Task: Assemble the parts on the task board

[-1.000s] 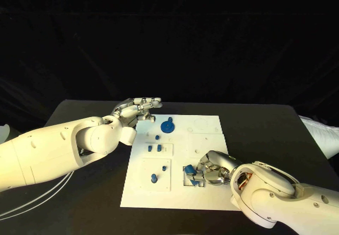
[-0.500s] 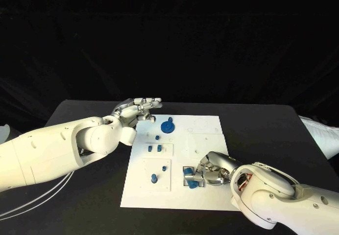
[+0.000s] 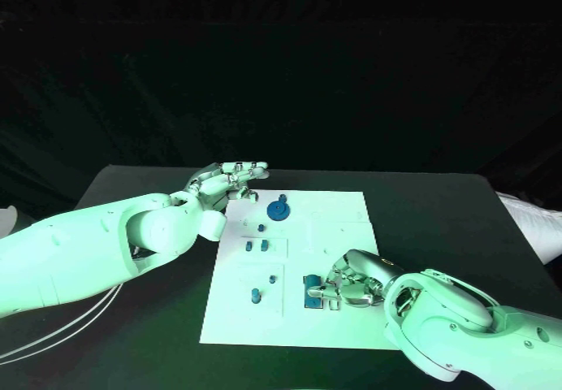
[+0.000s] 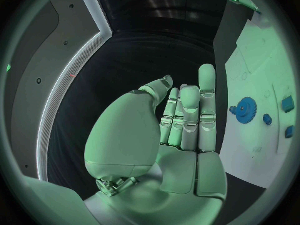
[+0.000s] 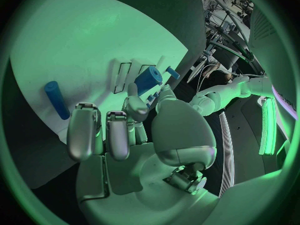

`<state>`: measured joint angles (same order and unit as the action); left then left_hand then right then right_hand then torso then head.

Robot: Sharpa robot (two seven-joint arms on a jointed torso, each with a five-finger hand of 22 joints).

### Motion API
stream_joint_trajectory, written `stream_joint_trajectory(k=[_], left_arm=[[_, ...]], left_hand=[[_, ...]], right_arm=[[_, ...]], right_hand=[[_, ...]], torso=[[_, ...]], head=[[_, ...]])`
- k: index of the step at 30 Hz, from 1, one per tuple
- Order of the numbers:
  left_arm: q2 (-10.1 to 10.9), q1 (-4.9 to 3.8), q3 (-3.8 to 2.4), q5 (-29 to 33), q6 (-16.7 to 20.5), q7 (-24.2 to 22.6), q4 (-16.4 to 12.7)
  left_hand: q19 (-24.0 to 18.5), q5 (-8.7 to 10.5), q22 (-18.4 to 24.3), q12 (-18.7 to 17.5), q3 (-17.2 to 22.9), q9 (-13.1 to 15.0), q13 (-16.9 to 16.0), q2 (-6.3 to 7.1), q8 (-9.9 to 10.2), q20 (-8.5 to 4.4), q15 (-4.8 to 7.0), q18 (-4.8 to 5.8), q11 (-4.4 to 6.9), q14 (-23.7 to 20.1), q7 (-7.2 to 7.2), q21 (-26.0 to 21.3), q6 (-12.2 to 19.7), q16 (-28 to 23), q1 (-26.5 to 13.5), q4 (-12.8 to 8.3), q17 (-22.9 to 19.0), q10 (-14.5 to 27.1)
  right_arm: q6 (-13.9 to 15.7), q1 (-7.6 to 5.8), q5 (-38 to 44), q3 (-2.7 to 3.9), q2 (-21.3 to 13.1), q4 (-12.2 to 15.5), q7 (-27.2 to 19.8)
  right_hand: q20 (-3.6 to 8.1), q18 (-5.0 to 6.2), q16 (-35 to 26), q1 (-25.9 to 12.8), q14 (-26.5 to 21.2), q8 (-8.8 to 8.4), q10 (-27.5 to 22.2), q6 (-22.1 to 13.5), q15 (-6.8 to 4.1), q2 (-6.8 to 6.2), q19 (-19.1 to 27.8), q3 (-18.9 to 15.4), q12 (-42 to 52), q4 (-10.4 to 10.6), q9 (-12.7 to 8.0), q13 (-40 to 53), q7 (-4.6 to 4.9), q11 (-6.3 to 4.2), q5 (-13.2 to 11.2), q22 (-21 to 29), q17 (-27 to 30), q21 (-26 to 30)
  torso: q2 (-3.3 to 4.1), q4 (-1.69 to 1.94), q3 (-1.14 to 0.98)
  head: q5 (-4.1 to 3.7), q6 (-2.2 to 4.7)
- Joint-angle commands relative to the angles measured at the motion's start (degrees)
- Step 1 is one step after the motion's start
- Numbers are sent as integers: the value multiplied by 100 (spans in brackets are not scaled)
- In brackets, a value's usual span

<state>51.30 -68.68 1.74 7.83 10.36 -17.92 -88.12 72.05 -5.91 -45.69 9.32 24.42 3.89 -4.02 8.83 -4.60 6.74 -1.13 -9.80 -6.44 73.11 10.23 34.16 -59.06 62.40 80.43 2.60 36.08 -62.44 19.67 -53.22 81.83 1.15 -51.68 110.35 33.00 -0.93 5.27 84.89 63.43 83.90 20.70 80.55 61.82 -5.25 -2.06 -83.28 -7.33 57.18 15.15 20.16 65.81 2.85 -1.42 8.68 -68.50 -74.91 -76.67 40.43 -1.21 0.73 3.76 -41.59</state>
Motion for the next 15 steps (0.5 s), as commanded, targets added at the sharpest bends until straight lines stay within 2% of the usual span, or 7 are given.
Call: stream_joint_trajectory(k=[1,4,7,15], left_arm=[[0,-3,-3,-21,-102,-27,-12],[4,-3,-3,-21,-102,-27,-14],[4,-3,-3,-21,-105,-26,-17],[2,-3,-3,-21,-106,-23,-22]], left_hand=[[-18,-30,9,32,-9,-5,7,-35,-4,-5,-8,-59,-1,-28,19,-19,14,26,-30,-23,-6,50],[-18,-31,11,41,-10,-6,7,-38,-4,-2,-11,-59,-2,-30,20,-23,21,33,-38,-24,-6,62],[-18,-31,11,41,-10,-6,7,-38,-4,-2,-11,-59,-2,-30,20,-23,21,33,-38,-24,-6,62],[-18,-31,11,41,-10,-6,7,-38,-4,-2,-11,-59,-2,-30,20,-23,21,33,-38,-24,-6,62]], right_arm=[[-7,6,152,-1,-13,30,-98],[-50,6,212,-1,-16,31,-90],[-77,6,278,-1,6,6,-47],[-215,5,392,0,85,-89,30]], right_hand=[[25,-91,-8,425,460,-26,21,-15,-10,40,14,52,-6,-184,35,37,-13,-16,67,-37,-738,-9],[29,-100,21,794,469,-17,47,0,-19,83,-1,126,41,-375,66,86,-21,-28,30,-84,-782,-38],[38,-111,51,1049,478,-7,81,27,-31,201,-20,217,101,-497,93,142,-39,-44,-139,-142,-827,-75],[47,-121,76,1197,485,-7,106,41,-38,248,-35,258,140,-582,115,184,-52,-55,-226,-191,-865,-105]], torso=[[4,0,-3],[3,-1,-3],[2,-2,2],[1,6,4]], head=[[5,-9],[5,-12],[0,-17],[-20,-23]])
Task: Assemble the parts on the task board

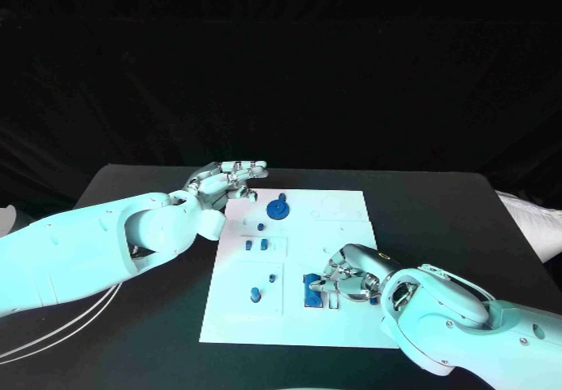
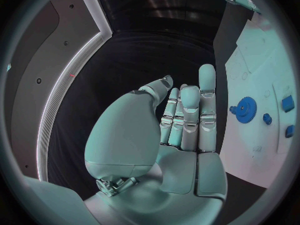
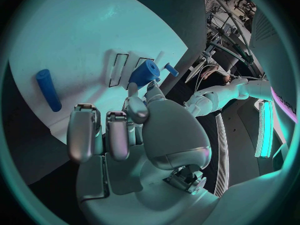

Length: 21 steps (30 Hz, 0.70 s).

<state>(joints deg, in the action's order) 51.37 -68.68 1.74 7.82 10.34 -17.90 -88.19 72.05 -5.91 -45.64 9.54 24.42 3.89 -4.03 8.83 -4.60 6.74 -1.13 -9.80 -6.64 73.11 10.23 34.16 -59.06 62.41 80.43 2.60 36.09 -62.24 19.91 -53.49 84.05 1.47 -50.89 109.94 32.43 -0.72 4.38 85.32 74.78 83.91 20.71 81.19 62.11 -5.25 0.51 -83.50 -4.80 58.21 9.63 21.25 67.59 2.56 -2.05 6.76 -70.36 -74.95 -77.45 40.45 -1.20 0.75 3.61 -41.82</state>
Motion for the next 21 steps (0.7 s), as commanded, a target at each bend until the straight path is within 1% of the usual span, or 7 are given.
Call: stream_joint_trajectory(k=[1,4,7,12,14,16,21], left_arm=[[-4,-3,-3,-20,-103,-25,-15],[1,-3,-3,-20,-101,-25,-19],[4,-3,-3,-20,-101,-25,-21],[5,-3,-3,-21,-103,-25,-22],[6,-3,-3,-21,-105,-24,-20],[7,-3,-3,-21,-107,-23,-20],[11,-3,-3,-21,-112,-19,-22]], left_hand=[[-18,-31,5,18,-10,-6,8,-38,-4,-2,-11,-59,18,-30,20,-24,21,33,-38,-24,-7,41],[-18,-31,5,18,-10,-6,8,-38,-4,-2,-11,-59,18,-30,20,-24,21,33,-38,-24,-7,41],[-18,-31,6,22,-9,-6,8,-42,-4,-1,-11,-59,18,-31,20,-25,22,35,-39,-25,-8,44],[-18,-31,6,22,-9,-6,8,-42,-4,-1,-11,-59,18,-31,20,-25,22,35,-39,-25,-8,44],[-18,-31,6,22,-9,-6,8,-42,-4,-1,-11,-59,18,-31,20,-25,22,35,-39,-25,-8,44],[-18,-31,6,22,-9,-6,8,-42,-4,-1,-11,-59,18,-31,20,-25,22,35,-39,-25,-8,44],[-18,-31,6,22,-9,-6,8,-42,-4,-1,-11,-59,18,-31,20,-25,22,35,-39,-25,-8,44]], right_arm=[[-249,32,174,-32,10,-55,90],[-246,32,158,-32,20,-55,70],[-187,32,143,-32,23,-43,27],[63,33,112,-32,9,-19,-95],[190,33,82,-32,-11,5,-188],[249,33,48,-31,-32,23,-258],[212,34,-46,-31,-109,69,-391]], right_hand=[[26,-32,33,62,485,-7,42,12,-38,-9,-14,4,37,-30,7,6,-23,8,-34,-4,-861,-28],[26,-33,37,43,486,-9,47,14,-37,-29,-15,-19,43,-23,11,14,-16,12,-55,-12,-868,-32],[23,-36,44,-73,488,-11,59,22,-29,-53,-18,-89,54,47,22,29,-6,22,-85,-24,-879,-40],[19,-39,51,-215,490,-14,72,31,-25,-69,-23,-179,54,150,40,42,-2,26,-119,-42,-890,-52],[17,-41,62,-328,493,-17,86,37,-24,-82,-28,-264,71,243,55,64,-5,25,-9,-57,-907,-61],[17,-43,70,-383,495,-19,93,40,-27,-83,-31,-321,79,300,65,78,-9,23,46,-68,-918,-69],[18,-42,70,-394,495,-19,95,41,-27,-83,-30,-336,82,314,68,82,-9,23,54,-67,-918,-68]], torso=[[-1,1,2],[1,-1,1],[-1,-2,1],[-4,0,1],[-4,0,-4],[-4,0,-5],[-2,-2,-3]], head=[[1,-8],[5,-13],[2,-14],[4,-14],[10,-12],[14,-11],[24,-14]])
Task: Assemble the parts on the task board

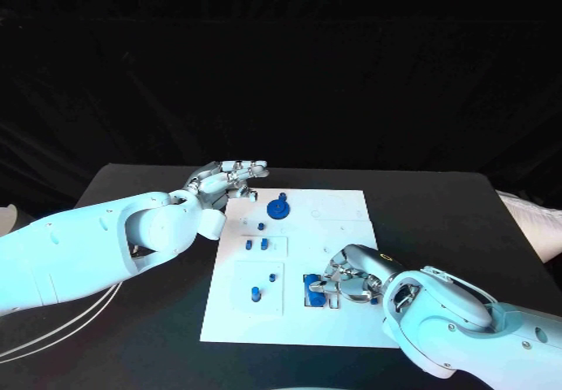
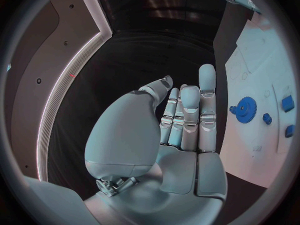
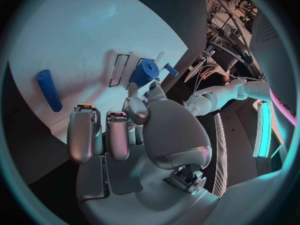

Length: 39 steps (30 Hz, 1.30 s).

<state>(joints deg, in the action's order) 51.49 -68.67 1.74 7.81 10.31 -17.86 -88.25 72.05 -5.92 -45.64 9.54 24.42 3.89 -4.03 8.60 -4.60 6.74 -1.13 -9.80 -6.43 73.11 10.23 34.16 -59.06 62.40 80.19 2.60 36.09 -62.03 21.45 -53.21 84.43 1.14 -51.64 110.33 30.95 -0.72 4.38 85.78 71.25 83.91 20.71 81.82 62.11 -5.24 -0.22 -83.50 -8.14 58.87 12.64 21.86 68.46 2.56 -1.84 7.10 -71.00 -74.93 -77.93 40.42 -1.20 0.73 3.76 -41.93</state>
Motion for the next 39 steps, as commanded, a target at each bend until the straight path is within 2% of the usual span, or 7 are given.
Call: stream_joint_trajectory(k=[1,10,18,22,32,39], left_arm=[[1,-3,-4,-20,-109,-22,-16],[14,-3,-4,-21,-117,-13,-18],[14,-3,-4,-49,-123,-8,-18],[15,-3,-4,-53,-122,-7,-19],[10,-3,-4,-55,-122,-7,-22],[9,-3,-4,-55,-125,-7,-22]], left_hand=[[-18,-31,6,22,-9,-6,8,-19,-5,-1,-11,-59,-3,-31,20,-25,22,36,-15,-25,-8,23],[-18,-31,6,22,-9,-6,8,-19,-5,-1,-11,-59,-3,-31,20,-25,22,36,-15,-25,-8,23],[-18,-31,6,22,-9,-6,8,-19,-5,-1,-11,-59,-3,-31,20,-25,22,36,-15,-25,-8,23],[-18,-31,6,22,-9,-6,8,-19,-5,-1,-11,-59,-3,-31,20,-25,22,36,-15,-25,-8,23],[-18,-31,6,22,-9,-6,8,-19,-5,-1,-11,-59,-3,-31,20,-25,22,36,-15,-25,-8,23],[-18,-32,7,24,-8,-5,8,-21,-5,-1,-11,-59,-3,-31,20,-25,22,37,-16,-25,-9,25]], right_arm=[[24,6,-103,1,-54,41,-267],[-163,9,-191,2,-198,143,-387],[-381,11,-197,2,-251,154,-363],[-450,11,-193,3,-233,123,-340],[-630,11,-118,2,-77,-63,-227],[-584,12,-64,1,55,-161,-203]], right_hand=[[18,-43,27,-43,495,-20,32,41,-28,-10,-32,-5,17,15,8,-3,-10,2,21,-8,-923,-23],[19,-49,42,-33,500,-19,39,43,-28,-20,-41,-18,37,14,12,13,-13,-1,19,-37,-946,-41],[25,-52,59,118,504,-15,53,57,-37,6,-47,-22,56,-48,34,40,-25,-12,15,-62,-971,-57],[27,-55,60,188,504,-16,55,59,-39,28,-49,-22,57,-79,44,48,-28,-14,13,-74,-974,-64],[33,-59,71,363,506,-20,64,66,-47,120,-53,2,66,-161,66,73,-39,-25,12,-102,-992,-80],[37,-62,82,446,509,-22,75,74,-52,167,-55,16,92,-204,76,100,-46,-31,0,-116,-1008,-89]], torso=[[0,-3,-1],[-2,-9,-2],[3,3,3],[0,-3,4],[2,11,2],[3,5,-3]], head=[[15,-6],[22,-19],[16,-24],[16,-27],[13,-39],[29,-42]])
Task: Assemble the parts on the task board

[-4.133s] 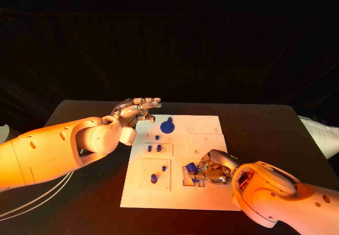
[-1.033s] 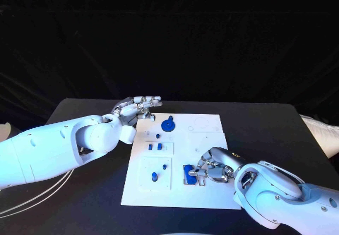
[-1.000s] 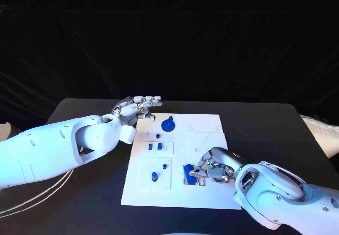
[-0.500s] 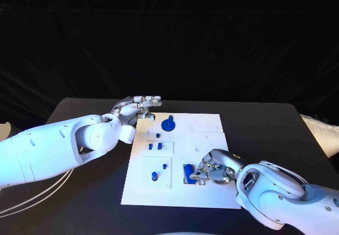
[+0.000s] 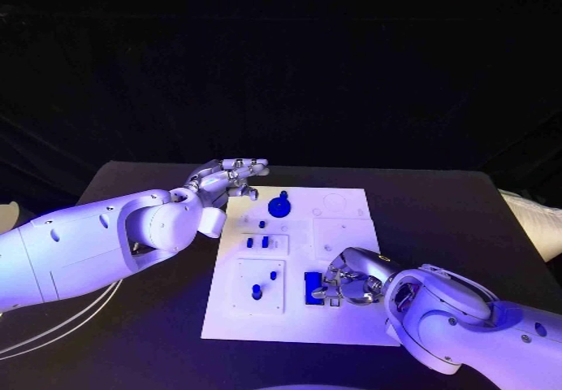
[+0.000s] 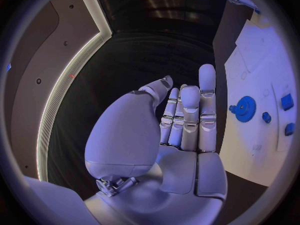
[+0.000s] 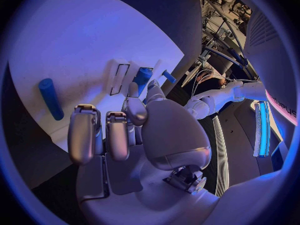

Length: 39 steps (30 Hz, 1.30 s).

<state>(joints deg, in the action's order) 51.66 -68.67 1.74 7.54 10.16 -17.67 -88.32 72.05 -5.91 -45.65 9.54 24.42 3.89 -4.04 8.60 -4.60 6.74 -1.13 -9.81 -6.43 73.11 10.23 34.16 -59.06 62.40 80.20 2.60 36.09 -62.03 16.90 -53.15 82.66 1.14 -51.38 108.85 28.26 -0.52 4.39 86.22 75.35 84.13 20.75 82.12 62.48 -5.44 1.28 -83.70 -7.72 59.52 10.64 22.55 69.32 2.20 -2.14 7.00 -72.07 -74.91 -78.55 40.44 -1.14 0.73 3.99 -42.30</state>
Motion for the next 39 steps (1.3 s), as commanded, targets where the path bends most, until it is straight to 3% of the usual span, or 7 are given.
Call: stream_joint_trajectory(k=[1,9,16,21,29,33,39], left_arm=[[-8,-3,-3,-28,-109,-26,-15],[0,-3,-3,-28,-107,-24,-17],[3,-3,-3,-28,-107,-24,-13],[4,-3,-3,-28,-107,-27,-12],[10,-1,-2,-28,-97,-37,-7],[7,13,6,-28,-94,-42,2],[-3,49,17,-28,-97,-45,14]], left_hand=[[-17,-33,9,33,-6,-5,8,-28,-8,0,-12,-59,-3,-33,20,-28,22,42,-18,-28,-12,32],[-17,-33,9,33,-6,-5,8,-28,-8,0,-12,-59,-3,-33,20,-28,22,42,-18,-28,-12,32],[-17,-33,9,33,-6,-5,8,-28,-8,0,-12,-59,-3,-33,20,-28,22,42,-18,-28,-12,32],[-17,-33,9,33,-6,-5,8,-28,-8,0,-12,-59,-3,-33,20,-28,22,42,-18,-28,-12,32],[-17,-33,9,33,-6,-5,8,-28,-8,0,-12,-59,-3,-33,20,-28,22,42,-18,-28,-12,32],[-17,-33,9,33,-6,-5,8,-28,-8,0,-12,-59,-3,-33,20,-28,22,42,-18,-28,-12,32],[-17,-33,9,33,-6,-5,8,-28,-8,0,-12,-59,-3,-33,20,-28,22,42,-18,-28,-12,32]], right_arm=[[-115,6,122,2,36,-18,66],[20,8,191,2,4,7,59],[341,7,173,13,-181,155,-85],[586,-25,-155,49,-426,277,-286],[502,-126,-569,70,-840,274,-353],[430,-137,-501,71,-991,222,-322],[318,-135,-269,58,-1162,153,-192]], right_hand=[[17,-62,38,36,487,-26,45,37,-31,17,-34,-26,27,-4,8,13,-10,-1,10,-10,-1010,-27],[18,-61,33,45,486,-26,48,39,-32,24,-33,-26,29,-9,10,16,-11,-2,8,-7,-1003,-25],[17,-51,5,31,477,-54,8,2,-27,-15,-14,-74,-109,-9,7,-68,9,10,43,45,-964,9],[-29,-46,-19,5,470,-303,-85,-328,51,-43,11,-160,-327,18,-83,-190,151,119,98,93,-934,45],[-122,-39,-33,107,466,-612,-145,-501,143,90,26,-166,-481,7,-268,-268,268,222,394,110,-919,61],[-152,-37,-39,210,464,-768,-162,-503,167,172,29,-140,-548,-17,-412,-303,303,245,639,108,-913,62],[-159,-36,-40,262,464,-817,-162,-438,169,225,29,-117,-575,-25,-481,-317,298,244,674,104,-913,60]], torso=[[0,-6,0],[-2,-15,-1],[-10,-16,3],[-16,-12,7],[-27,-19,15],[-64,-28,23],[-129,-46,36]], head=[[7,-8],[17,-7],[0,-1],[-30,-11],[-99,-12],[-127,-91],[-208,-233]])
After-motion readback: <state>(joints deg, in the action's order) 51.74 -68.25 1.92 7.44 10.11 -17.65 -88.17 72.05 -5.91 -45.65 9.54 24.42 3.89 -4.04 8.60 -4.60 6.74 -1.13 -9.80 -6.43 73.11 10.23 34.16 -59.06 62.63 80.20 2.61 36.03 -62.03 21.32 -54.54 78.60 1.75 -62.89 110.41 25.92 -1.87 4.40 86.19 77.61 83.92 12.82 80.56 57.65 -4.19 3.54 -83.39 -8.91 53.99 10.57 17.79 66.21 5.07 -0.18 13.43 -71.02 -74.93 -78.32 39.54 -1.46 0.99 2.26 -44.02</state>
